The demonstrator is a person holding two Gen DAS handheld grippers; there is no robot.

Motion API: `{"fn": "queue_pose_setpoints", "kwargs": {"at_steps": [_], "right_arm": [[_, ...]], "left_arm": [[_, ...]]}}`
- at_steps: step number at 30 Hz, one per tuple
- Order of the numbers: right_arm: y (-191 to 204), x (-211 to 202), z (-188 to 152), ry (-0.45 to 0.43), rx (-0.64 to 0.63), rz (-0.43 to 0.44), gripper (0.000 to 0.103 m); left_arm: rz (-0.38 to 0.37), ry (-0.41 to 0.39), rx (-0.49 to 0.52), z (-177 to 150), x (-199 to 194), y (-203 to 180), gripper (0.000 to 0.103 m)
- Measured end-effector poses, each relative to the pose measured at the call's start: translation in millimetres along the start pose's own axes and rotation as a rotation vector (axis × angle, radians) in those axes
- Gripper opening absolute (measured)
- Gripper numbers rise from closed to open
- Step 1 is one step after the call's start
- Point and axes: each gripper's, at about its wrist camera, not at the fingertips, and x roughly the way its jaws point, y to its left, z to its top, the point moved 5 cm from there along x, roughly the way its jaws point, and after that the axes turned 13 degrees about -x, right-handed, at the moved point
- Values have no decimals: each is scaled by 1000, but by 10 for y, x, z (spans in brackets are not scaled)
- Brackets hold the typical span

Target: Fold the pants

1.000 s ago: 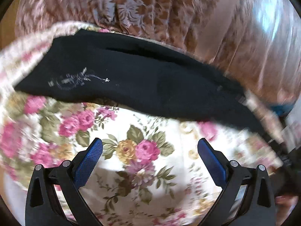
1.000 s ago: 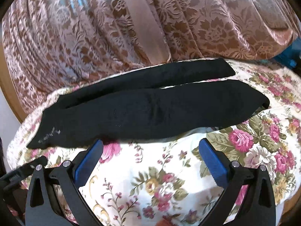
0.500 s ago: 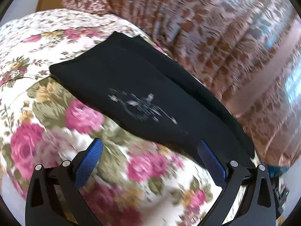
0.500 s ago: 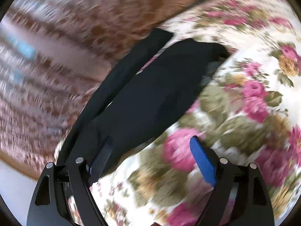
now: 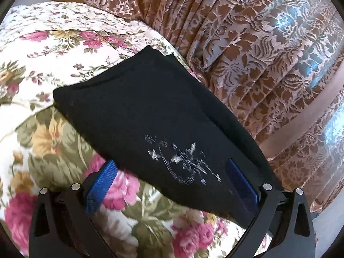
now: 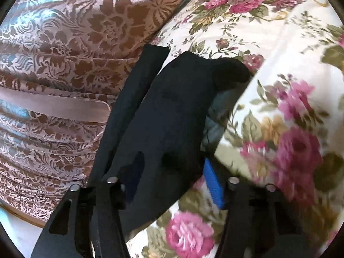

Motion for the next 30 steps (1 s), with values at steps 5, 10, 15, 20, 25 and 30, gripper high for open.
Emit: {"fn": "queue_pose_setpoints", "kwargs": {"at_steps": [5,10,15,20,25,30], "right_arm": [[-99,156,70,38,-11,-38,24],[-137,203,86,54,-4,-37,15],[-109,90,142,5,-33,-55,8],[13,-142,220,-66,-91,-53,7],[179,-424,256,-120,-147,-43,7],[135,-752,196,-139,-148,-42,6]], "left_arm": [[63,3,-3,108,95,117,69],[72,16,-72,238,147,264,37],[68,41,-157,335,171,399,7],[35,22,-96,389,-39,240,6],[-33,9,-48,456,-376,27,6],[-57,0,-52,463,-687,27,5]]}}
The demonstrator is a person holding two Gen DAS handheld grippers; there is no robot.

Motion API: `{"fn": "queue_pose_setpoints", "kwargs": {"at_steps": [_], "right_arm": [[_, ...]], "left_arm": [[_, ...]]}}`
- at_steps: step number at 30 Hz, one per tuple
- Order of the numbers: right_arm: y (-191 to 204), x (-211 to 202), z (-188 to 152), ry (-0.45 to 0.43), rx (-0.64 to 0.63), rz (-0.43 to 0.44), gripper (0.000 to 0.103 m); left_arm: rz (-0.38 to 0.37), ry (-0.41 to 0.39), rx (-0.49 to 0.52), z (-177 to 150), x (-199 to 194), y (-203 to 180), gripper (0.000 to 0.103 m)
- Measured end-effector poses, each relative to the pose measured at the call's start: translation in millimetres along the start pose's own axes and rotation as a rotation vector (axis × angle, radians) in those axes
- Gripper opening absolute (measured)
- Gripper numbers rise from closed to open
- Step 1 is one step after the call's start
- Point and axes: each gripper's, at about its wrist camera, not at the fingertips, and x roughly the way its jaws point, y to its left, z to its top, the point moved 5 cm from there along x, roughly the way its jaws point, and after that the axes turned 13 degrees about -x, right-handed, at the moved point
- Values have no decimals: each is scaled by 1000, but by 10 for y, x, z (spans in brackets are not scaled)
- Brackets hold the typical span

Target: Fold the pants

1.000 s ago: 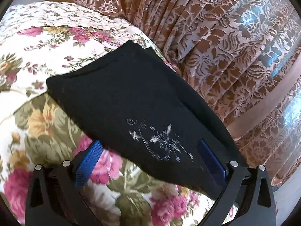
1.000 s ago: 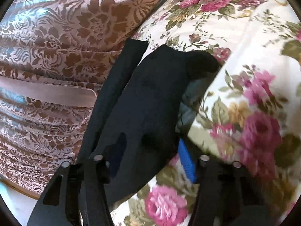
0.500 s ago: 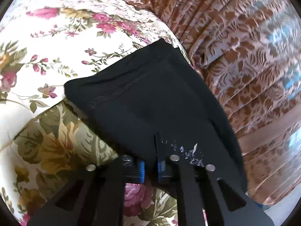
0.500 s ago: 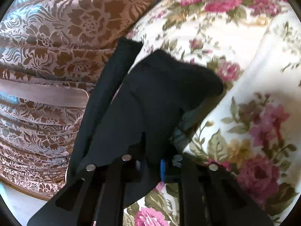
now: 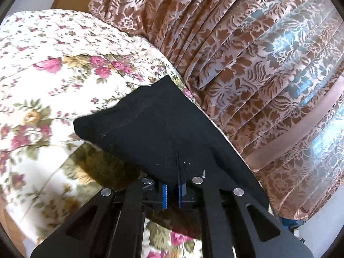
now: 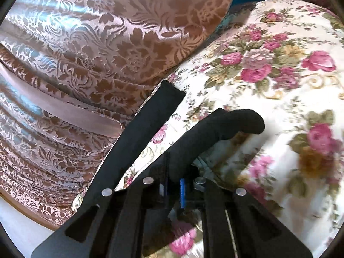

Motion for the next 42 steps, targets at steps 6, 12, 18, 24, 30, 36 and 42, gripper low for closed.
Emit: {"fn": "queue_pose_setpoints", "kwargs": {"at_steps": [6,12,18,24,30,36,42], "right_arm": [[-196,-296,-234,27,21,-11,7],[-509,-169,-549,92,87,-45,7],[-567,-163,-475,88,68,-36,48],[-676,-55,-214,77,74,-114,20],[-576,-234,-32,-13,-35,-166,13],[-835,-74,-235,67,-1,-223,16],[-525,-457,9,-107,-152,-491,59]], "left_arm": [[5,35,-24,-199,-328,280,5],[82,67,-26,-510,-302,650,5],[86,68,-31,-580,-186,762,6],[100,-10,-47,-401,-165,786,30],[193,-78,-14,-236,-226,803,10],[229,-104,-51,-242,-282,993,11],[191,-127,-129,-130,-485,1086,14]]}}
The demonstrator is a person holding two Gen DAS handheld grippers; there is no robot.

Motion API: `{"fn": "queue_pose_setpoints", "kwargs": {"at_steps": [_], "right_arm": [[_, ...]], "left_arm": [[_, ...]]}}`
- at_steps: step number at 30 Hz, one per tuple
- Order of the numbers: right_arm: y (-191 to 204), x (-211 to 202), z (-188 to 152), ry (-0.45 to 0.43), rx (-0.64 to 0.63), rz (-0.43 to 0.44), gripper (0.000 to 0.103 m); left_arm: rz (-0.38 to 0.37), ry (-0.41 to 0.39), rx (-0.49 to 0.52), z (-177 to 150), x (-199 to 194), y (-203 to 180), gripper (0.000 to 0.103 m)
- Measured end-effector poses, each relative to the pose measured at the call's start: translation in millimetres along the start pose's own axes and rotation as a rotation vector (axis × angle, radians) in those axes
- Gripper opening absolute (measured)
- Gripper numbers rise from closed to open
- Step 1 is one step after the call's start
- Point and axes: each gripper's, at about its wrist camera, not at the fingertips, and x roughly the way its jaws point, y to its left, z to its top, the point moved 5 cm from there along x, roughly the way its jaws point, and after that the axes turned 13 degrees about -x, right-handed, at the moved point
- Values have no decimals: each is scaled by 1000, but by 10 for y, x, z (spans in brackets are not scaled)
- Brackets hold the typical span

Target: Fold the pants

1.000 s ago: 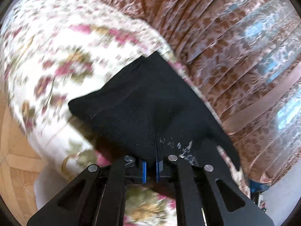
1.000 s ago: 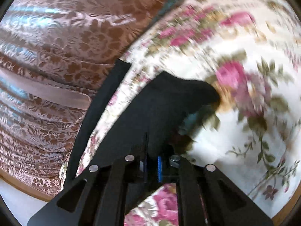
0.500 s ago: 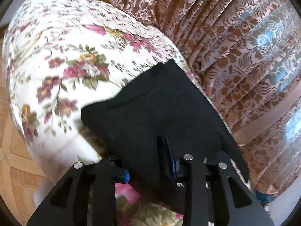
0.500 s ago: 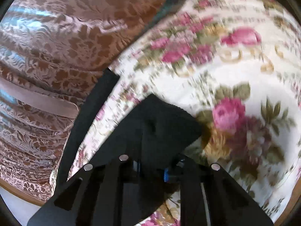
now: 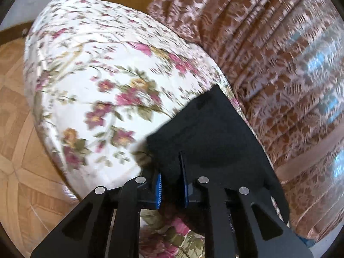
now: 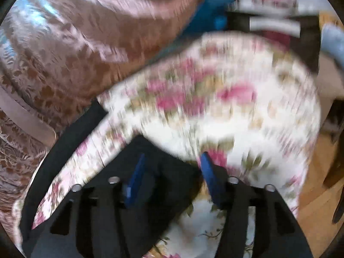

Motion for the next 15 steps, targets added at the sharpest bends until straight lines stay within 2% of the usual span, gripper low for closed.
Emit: {"fn": "queue_pose_setpoints", "kwargs": {"at_steps": [1,3,5,6,9,11,12,14,15], "right_arm": [[114,-130,86,-51,-48,-21,63],[372,-266,170,-106,-126,-4,70],[737,-330,185,-125,-231,57,72],[921,-331,169,-120,-280,99,73],[1544,-262,27,-77,-411,240,74],[1969,-168,-120,-42,-483,324,77],[2183,-114,-198,-19,-507,368,82],[2491,-16,-348,33,-536,426,85],[2604,11,-406,48,-546,442,85]], "left_arm": [[8,-4,-2,27,-31,14,18],[32,-37,-1,82,-126,50,23],[91,-93,-6,145,-215,115,49],[134,-139,-11,209,-290,179,53],[166,-187,-25,336,-398,261,54],[159,-182,-6,371,-397,203,54],[150,-174,12,378,-377,130,55],[131,-138,50,357,-295,-33,69],[112,-118,78,335,-233,-168,70]]}}
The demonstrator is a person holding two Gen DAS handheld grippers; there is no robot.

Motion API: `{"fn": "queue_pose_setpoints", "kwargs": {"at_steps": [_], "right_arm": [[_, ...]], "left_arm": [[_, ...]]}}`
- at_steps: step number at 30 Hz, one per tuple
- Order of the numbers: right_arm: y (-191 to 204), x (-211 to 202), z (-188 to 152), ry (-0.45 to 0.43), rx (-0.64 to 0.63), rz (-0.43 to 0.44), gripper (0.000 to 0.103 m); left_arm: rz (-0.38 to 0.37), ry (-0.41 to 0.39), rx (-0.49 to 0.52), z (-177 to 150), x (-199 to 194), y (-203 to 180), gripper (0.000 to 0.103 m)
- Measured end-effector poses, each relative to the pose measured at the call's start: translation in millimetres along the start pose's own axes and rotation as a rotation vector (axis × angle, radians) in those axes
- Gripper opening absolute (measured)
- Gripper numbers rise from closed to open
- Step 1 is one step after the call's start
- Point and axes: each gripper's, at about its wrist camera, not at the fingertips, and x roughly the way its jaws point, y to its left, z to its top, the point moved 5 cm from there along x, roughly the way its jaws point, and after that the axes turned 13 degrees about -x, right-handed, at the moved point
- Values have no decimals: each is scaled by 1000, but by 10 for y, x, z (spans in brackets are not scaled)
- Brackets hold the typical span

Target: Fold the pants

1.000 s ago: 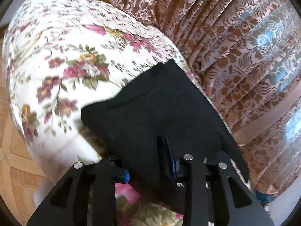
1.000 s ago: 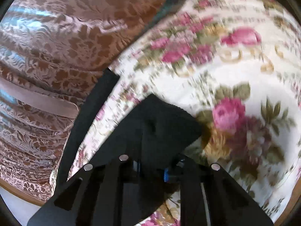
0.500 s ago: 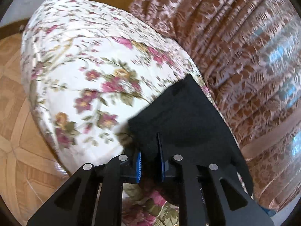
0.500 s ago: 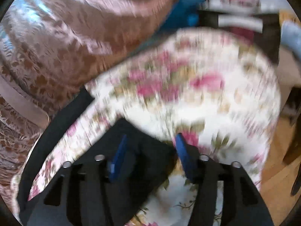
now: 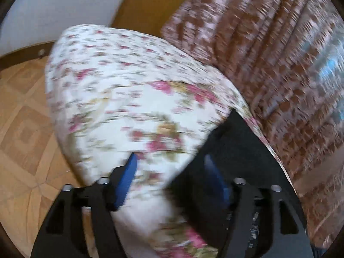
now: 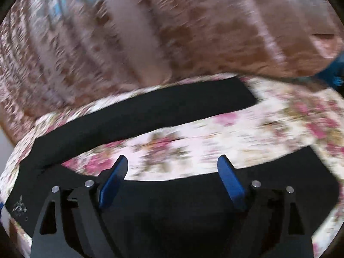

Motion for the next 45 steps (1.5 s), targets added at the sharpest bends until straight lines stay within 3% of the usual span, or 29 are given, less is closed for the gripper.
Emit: {"fn": "queue_pose_setpoints", "kwargs": {"at_steps": [4,11,15,18,28,36,37,39,41,42,44,45], "right_arm": [[380,375,-3,53,-64,37,86],[459,692,-201,139,-37,49,86],[413,693,-237,121,7,89,86],[400,704,-244,118,18,100,87],[401,706,-253,110,31,112,88],[392,715,-252,109,35,116,89],[395,715,-252,109,34,115,89],[401,721,-247,110,32,113,89],[398,725,-244,109,32,114,89],[404,728,-240,110,31,114,89],[399,723,-246,109,32,115,89],[403,727,-241,109,32,115,89]], "left_arm": [[-62,51,143,-122,183,-552,80],[-98,161,322,-269,751,-1347,81],[-81,246,292,-183,1263,-1615,81],[-57,266,286,-66,1570,-1752,81],[25,278,295,273,2578,-2176,81],[65,270,260,386,3120,-2160,81],[78,268,268,366,3165,-2148,78],[106,249,311,310,3207,-2141,61],[119,224,352,266,3202,-2159,35],[116,217,360,254,3188,-2171,31],[97,226,367,250,3168,-2202,14],[89,219,378,248,3119,-2230,12]]}}
